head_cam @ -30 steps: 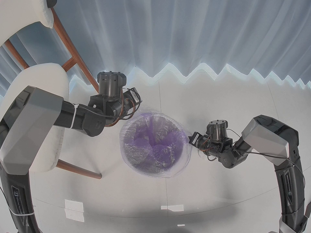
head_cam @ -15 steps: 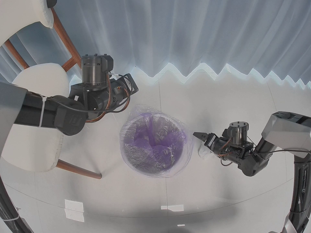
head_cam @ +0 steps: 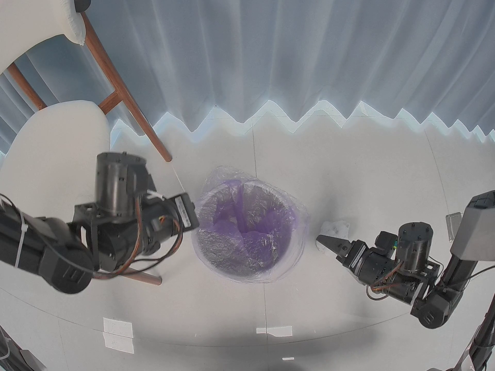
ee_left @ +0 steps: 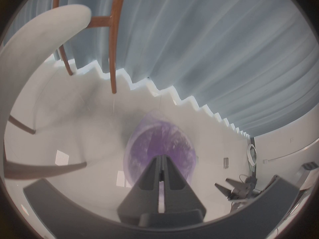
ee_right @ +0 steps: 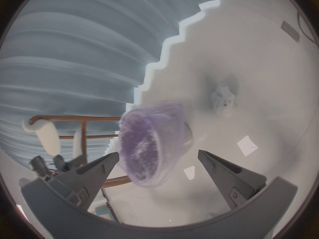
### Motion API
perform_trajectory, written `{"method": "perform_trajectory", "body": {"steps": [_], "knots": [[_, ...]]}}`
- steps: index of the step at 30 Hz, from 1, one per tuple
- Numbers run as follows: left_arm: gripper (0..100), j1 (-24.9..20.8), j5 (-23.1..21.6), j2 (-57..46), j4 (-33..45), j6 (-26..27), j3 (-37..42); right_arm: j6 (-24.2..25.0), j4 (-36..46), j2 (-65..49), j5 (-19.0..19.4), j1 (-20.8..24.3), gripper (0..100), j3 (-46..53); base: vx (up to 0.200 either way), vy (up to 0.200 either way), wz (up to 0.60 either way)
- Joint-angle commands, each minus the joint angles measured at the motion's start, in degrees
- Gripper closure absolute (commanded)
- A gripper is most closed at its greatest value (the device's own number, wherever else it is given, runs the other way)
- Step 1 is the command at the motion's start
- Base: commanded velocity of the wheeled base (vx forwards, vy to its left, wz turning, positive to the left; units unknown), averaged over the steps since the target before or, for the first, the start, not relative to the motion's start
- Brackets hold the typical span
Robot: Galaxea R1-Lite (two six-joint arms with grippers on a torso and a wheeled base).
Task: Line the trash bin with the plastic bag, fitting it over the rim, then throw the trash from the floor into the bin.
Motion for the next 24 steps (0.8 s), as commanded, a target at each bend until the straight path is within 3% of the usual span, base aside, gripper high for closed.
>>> {"method": "perform_trajectory", "body": {"steps": [1,5,6,12,14,17,18,20,21,24], "knots": [[100,-1.94,-2.27,-5.19,-8.95,-4.07,16.16,1.54,-11.50,5.29,-5.58,9.94,0,9.83,0.000,0.000,0.00],[100,-2.91,-5.26,-8.53,-9.56,-5.66,20.38,2.77,-11.42,5.56,-7.87,12.49,0,9.57,0.000,0.000,0.00],[100,-2.99,-7.63,-12.04,-9.74,-8.29,22.84,5.14,-11.42,5.29,-8.40,14.86,0,8.51,0.000,0.000,0.00],[100,-0.80,-6.75,-13.45,-12.20,-20.16,24.07,6.37,-11.33,7.40,-9.19,17.50,0,4.82,0.000,0.000,0.00],[100,-2.73,-5.79,-13.71,-15.63,-27.45,25.56,6.55,-11.33,8.99,-10.68,18.29,0,2.97,0.000,0.000,0.00],[100,-4.49,-2.54,-13.45,-21.17,-34.04,27.67,8.57,-11.33,11.18,-13.58,19.96,0,0.78,0.000,0.000,0.00],[100,-4.58,-2.36,-13.36,-21.52,-34.40,27.85,8.75,-11.33,11.36,-13.76,20.05,0,0.69,0.000,0.000,0.00],[100,-4.49,-1.31,-10.99,-28.02,-37.65,30.48,11.21,-11.33,13.91,-17.62,22.77,0,-1.16,0.000,0.000,0.00],[100,-4.49,-1.31,-10.99,-28.02,-37.65,30.48,11.29,-11.33,14.08,-17.80,22.95,0,-1.24,0.000,0.000,0.00],[100,-5.89,-1.66,-5.36,-37.51,-37.82,34.17,11.56,-11.33,17.42,-21.23,25.23,0,-3.62,0.000,0.000,0.00]]}}
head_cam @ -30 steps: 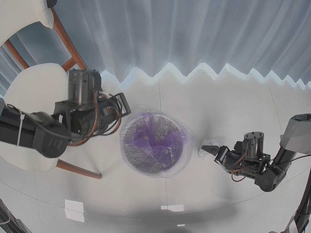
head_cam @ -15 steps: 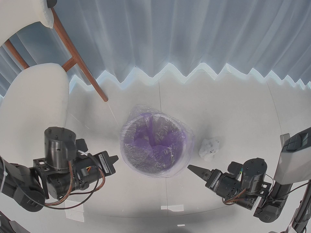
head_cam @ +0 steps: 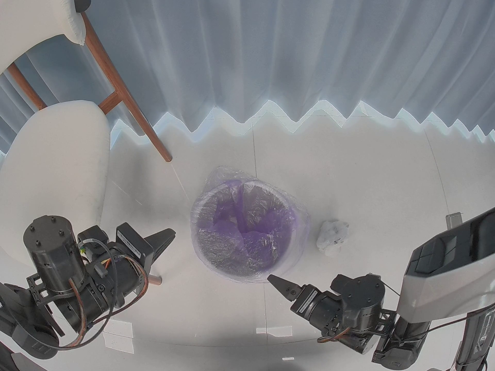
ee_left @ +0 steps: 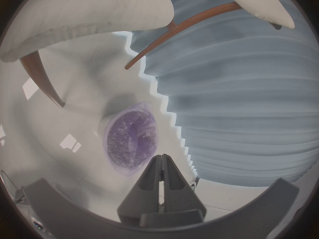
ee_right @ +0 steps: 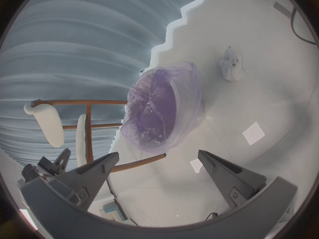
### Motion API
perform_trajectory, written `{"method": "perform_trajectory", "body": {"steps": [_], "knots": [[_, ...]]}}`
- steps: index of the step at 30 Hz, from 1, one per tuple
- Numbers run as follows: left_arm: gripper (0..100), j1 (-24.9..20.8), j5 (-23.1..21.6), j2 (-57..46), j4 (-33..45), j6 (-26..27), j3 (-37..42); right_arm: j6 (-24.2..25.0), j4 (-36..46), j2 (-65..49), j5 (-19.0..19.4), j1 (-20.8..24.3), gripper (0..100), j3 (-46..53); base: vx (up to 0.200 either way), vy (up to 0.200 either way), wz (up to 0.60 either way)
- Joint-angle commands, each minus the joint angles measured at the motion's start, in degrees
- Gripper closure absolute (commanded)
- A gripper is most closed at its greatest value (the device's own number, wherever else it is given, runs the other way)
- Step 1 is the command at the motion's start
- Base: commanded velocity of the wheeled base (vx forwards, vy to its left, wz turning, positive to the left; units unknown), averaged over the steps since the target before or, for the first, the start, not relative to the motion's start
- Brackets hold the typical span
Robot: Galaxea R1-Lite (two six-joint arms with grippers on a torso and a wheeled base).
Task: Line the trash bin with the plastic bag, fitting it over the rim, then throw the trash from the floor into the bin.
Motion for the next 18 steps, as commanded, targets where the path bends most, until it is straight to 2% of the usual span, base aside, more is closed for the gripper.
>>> {"method": "perform_trajectory", "body": {"steps": [1,3,5,10,13,18], "knots": [[100,-2.68,0.63,9.44,-14.37,-1.42,7.14,1.65,-0.82,7.91,-5.51,4.95,0,-5.25,0.000,0.000,0.00],[100,-2.51,-0.16,13.31,-21.92,-1.16,8.55,1.56,-0.82,8.88,-5.86,5.04,0,-6.31,0.000,0.000,0.00],[100,-1.72,-3.06,17.44,-26.41,-0.28,9.43,1.47,-0.82,10.29,-5.95,4.78,0,-7.28,0.000,0.000,0.00],[100,-1.37,-3.76,24.82,-25.70,5.87,9.08,1.21,-0.82,12.13,-7.27,3.72,0,-9.82,0.000,0.000,0.00],[100,-0.05,-4.90,25.35,-25.70,6.49,7.05,1.21,-0.82,12.22,-7.27,2.23,0,-11.14,0.000,0.000,0.00],[100,3.73,-12.90,25.97,-25.53,6.93,5.39,1.39,-0.82,12.13,-7.27,1.35,0,-11.49,0.000,0.000,0.00]]}}
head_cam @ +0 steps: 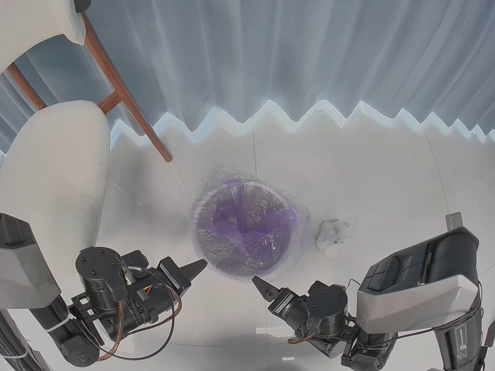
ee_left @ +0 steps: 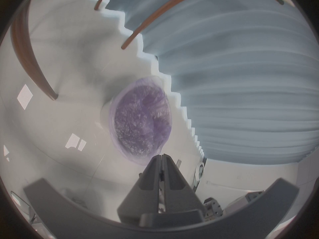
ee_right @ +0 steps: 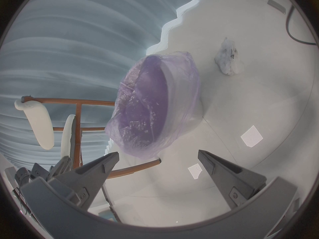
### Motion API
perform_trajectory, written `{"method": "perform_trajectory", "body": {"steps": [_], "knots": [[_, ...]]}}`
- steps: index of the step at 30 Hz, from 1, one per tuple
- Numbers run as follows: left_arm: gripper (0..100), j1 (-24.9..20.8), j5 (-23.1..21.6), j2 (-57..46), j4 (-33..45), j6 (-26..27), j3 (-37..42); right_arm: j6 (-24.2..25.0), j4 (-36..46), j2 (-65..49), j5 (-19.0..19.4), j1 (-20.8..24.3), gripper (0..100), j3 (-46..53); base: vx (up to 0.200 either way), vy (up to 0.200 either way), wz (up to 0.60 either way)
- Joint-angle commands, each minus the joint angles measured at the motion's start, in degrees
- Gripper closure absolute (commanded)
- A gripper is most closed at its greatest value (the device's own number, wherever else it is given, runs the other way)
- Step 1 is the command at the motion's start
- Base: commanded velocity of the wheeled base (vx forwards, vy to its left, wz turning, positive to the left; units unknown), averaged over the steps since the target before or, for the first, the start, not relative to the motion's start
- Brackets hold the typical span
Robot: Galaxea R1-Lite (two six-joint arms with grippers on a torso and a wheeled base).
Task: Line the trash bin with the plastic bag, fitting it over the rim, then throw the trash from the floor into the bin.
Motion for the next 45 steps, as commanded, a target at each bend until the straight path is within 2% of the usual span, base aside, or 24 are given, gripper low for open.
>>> {"method": "perform_trajectory", "body": {"steps": [1,3,4,6,8,21,22,35,45], "knots": [[100,3.71,-5.99,4.00,0.38,0.83,-1.13,0.17,-0.85,1.67,-0.27,-1.27,0,-1.12,0.000,0.000,0.00],[100,3.71,-7.13,3.92,0.82,0.83,-0.42,0.17,-0.85,1.67,-0.27,-1.27,0,-1.12,0.000,0.000,0.00],[0,3.62,-7.31,3.92,0.91,0.83,-0.16,0.17,-0.85,1.67,-0.27,-1.27,0,-1.12,0.000,0.000,0.00],[0,2.92,-7.31,5.06,0.21,2.41,2.92,0.17,-0.85,1.85,-0.27,-1.36,0,-1.38,0.000,0.000,0.00],[0,2.92,-6.78,6.20,0.03,3.73,2.74,0.17,-0.85,1.85,-0.27,-1.45,0,-1.73,0.000,0.000,0.00],[0,2.31,-5.81,8.22,0.03,4.00,3.00,0.17,-0.41,2.02,-0.18,-1.98,0,-5.60,0.000,0.000,0.00],[0,2.31,-5.81,8.22,0.03,4.00,3.09,0.17,-0.23,2.11,-0.18,-1.98,100,-5.86,0.000,0.000,0.00],[0,1.87,-4.85,8.93,0.03,4.00,2.48,0.17,0.21,1.32,-0.18,-1.71,100,-4.19,0.000,0.000,0.00],[0,2.13,-5.29,16.13,0.03,4.79,-7.10,1.31,-0.41,-2.20,-0.09,-0.04,100,0.11,0.000,0.000,0.00]]}}
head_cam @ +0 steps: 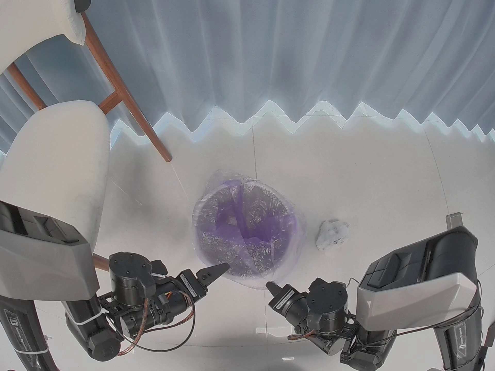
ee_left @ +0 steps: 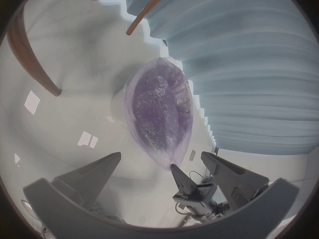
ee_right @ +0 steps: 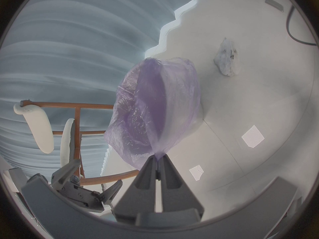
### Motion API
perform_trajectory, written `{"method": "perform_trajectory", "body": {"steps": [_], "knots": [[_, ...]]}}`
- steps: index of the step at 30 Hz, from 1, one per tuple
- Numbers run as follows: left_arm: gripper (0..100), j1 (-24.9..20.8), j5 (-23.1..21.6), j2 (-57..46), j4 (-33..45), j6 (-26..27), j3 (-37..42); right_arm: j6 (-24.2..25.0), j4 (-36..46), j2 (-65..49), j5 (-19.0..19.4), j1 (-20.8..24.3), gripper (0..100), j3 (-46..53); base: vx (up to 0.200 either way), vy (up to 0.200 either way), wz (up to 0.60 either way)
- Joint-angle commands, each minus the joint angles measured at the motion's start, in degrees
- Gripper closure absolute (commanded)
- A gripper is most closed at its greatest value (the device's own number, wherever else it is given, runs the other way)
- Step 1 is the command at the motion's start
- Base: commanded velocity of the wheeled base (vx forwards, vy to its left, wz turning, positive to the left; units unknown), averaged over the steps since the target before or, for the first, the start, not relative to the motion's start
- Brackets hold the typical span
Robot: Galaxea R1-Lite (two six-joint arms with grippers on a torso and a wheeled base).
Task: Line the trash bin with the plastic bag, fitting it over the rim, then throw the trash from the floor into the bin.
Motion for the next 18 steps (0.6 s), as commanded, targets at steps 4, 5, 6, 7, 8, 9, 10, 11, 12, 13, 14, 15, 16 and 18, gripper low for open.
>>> {"method": "perform_trajectory", "body": {"steps": [4,5,6,7,8,9,10,11,12,13,14,15,16,18], "knots": [[0,-0.41,0.05,6.50,-0.02,0.34,-4.05,0.94,-0.37,-4.00,0.05,1.55,100,2.05,0.000,0.000,0.00],[0,-0.67,0.22,6.50,-0.02,0.34,-3.70,1.03,-0.45,-4.09,0.05,2.43,100,2.13,0.000,0.000,0.00],[0,-0.85,0.31,6.59,-0.02,0.25,-3.61,1.03,-0.45,-4.09,0.05,2.96,100,2.22,0.000,0.000,0.00],[0,-0.85,0.31,6.59,-0.02,0.25,-3.61,1.03,-0.45,-4.09,0.05,2.96,100,2.22,0.000,0.000,0.00],[0,-0.94,0.57,6.59,-0.02,0.25,-3.70,1.73,-0.45,-4.09,0.05,4.19,100,2.49,0.000,0.000,0.00],[0,-0.94,0.66,6.59,-0.02,0.25,-3.78,2.17,-0.45,-4.18,0.05,5.33,100,2.84,0.000,0.000,0.00],[0,-0.94,0.84,6.67,-0.02,0.25,-3.96,2.35,-0.54,-4.18,0.05,5.94,100,3.01,0.000,0.000,0.00],[0,-0.94,0.92,7.03,-0.02,0.25,-4.31,2.35,-0.54,-4.09,0.05,6.74,100,3.10,0.000,0.000,0.00],[0,-0.85,0.92,7.29,-0.02,0.25,-4.49,2.35,-0.54,-4.09,0.05,7.26,100,3.19,0.000,0.000,0.00],[0,-0.85,0.92,7.46,-0.02,0.25,-4.57,2.35,-0.54,-4.09,0.05,7.53,100,3.19,0.000,0.000,0.00],[0,-0.85,0.92,7.46,-0.02,0.25,-4.57,2.35,-0.54,-4.09,0.05,7.53,100,3.19,0.000,0.000,0.00],[0,-0.85,1.10,7.55,-0.02,0.25,-4.84,2.35,-0.54,-4.09,0.05,7.70,100,3.19,0.000,0.000,0.00],[0,-0.85,1.63,7.38,-0.02,0.25,-4.84,2.26,-0.54,-4.09,0.05,7.70,100,3.19,0.000,0.000,0.00],[0,-0.85,2.95,6.85,-0.02,-0.19,-4.75,2.35,-0.54,-4.00,0.05,7.70,100,3.19,0.000,0.000,0.00]]}}
